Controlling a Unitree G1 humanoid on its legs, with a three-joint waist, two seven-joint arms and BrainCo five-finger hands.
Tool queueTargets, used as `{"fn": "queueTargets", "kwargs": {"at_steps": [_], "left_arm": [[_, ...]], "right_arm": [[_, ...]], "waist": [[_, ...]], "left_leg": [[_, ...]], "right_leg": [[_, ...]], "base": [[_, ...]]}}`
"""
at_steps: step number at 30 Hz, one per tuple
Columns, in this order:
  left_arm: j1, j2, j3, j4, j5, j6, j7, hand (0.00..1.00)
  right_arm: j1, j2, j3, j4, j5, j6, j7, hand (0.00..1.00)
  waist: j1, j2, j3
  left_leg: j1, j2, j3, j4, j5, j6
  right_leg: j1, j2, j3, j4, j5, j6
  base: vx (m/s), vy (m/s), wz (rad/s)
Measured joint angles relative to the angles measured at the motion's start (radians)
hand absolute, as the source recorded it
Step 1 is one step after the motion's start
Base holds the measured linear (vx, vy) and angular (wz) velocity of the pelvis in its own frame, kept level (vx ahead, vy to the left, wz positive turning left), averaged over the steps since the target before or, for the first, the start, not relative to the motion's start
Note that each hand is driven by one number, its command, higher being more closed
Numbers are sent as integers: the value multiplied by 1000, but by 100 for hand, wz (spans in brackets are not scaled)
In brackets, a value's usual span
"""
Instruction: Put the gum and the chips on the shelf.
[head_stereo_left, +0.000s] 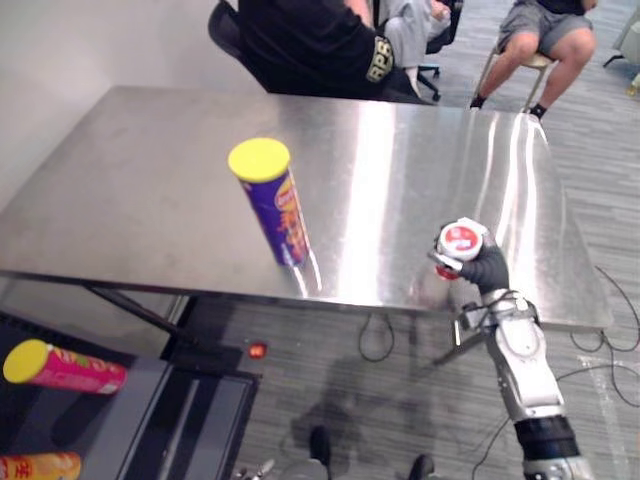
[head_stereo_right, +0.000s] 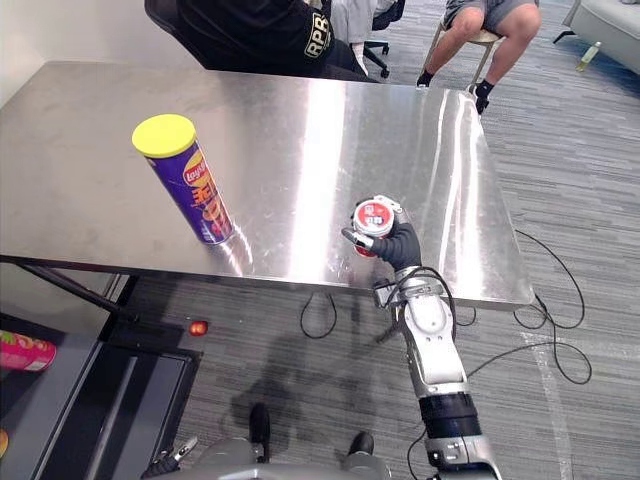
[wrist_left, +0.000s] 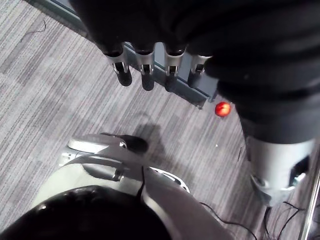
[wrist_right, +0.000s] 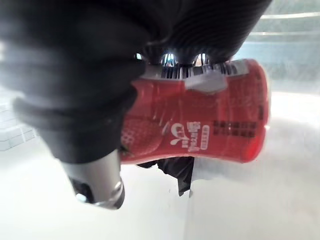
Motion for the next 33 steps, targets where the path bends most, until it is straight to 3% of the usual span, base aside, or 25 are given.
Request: {"fn": "queueTargets", "kwargs": {"at_steps": [5, 9, 16, 20, 24, 26, 28, 29, 30, 31, 32, 33], "left_arm": [[2, 2, 0, 1, 3, 1, 0, 0], [7, 1, -1, 1, 3, 16, 4, 0], [16, 1, -1, 1, 2, 19, 7, 0], [10, 2, 0, 0, -17, 19, 6, 0], [9, -3, 1, -2, -56, 19, -2, 0], [10, -9, -2, -11, -56, 20, -6, 0], [10, -19, -2, -22, -56, 21, -5, 0], [6, -19, 6, -18, -56, 22, -5, 0], [0, -24, 19, -14, -56, 23, -5, 0], [-7, -30, 42, 7, -57, 25, -5, 0], [7, -33, 55, 23, -57, 38, -5, 0], [17, -36, 63, 22, -57, 42, -5, 0]], "right_arm": [[54, 5, -41, -91, 4, -8, 1, 100], [78, 7, -61, -134, 4, -14, 1, 100], [133, 7, -108, -177, 19, -20, 0, 100], [132, 8, -87, -178, 20, -27, -1, 100], [90, 9, -17, -164, 24, -30, 1, 100], [76, 7, -19, -154, 45, -31, -5, 100], [67, 6, -34, -154, 54, -31, -13, 100], [61, 7, -57, -154, 53, -32, -21, 100], [60, 7, -84, -154, 53, -33, -26, 100], [55, 7, -132, -143, 48, -31, -45, 100], [57, 6, -158, -143, 45, -28, -57, 100], [61, 4, -168, -147, 39, -29, -63, 100]], "waist": [[-3, -2, -6], [-24, -1, -8], [-25, -3, -34], [-20, -4, -32], [-18, 13, -22], [-17, 33, -19], [2, 43, -15], [2, 32, -19], [0, 35, -16], [3, 40, -11], [-2, 36, -9], [-4, 38, -10]], "left_leg": [[11, 0, -11, -4, 3, -2], [10, 10, -18, -4, 8, -4], [13, 9, -14, 3, 12, -10], [-82, 20, -47, 171, -39, -3], [-167, 41, -160, 221, -23, -19], [-198, 38, -241, 152, 32, -45], [-213, 52, -231, 59, 15, -54], [-243, 74, -120, 48, -39, -18], [-272, 89, -37, 79, -43, 40], [-314, 120, 120, 216, -21, 122], [-305, 156, 247, 375, -19, 148], [-288, 179, 292, 443, -29, 155]], "right_leg": [[18, 0, -10, 0, 0, 0], [12, -2, -12, 21, -1, 1], [-11, -14, 3, 73, -20, 4], [-51, -29, -9, 166, -64, -7], [-43, 3, -112, 173, -80, -29], [-57, 13, -197, 178, -90, -45], [-75, 26, -265, 179, -92, -65], [-72, 26, -336, 139, -76, -86], [-76, 11, -380, 132, -80, -100], [-78, -23, -439, 160, -86, -108], [-74, -57, -475, 194, -88, -106], [-71, -68, -486, 211, -93, -101]], "base": [[-25, -4, 5], [-37, -11, 5], [-17, 10, -2], [-62, -7, 23], [-129, -77, 66], [-142, -95, 109], [-172, -141, 132], [-172, -128, 143], [-168, -69, 156], [-96, -12, 135], [-60, -5, 116], [-11, 7, 96]]}}
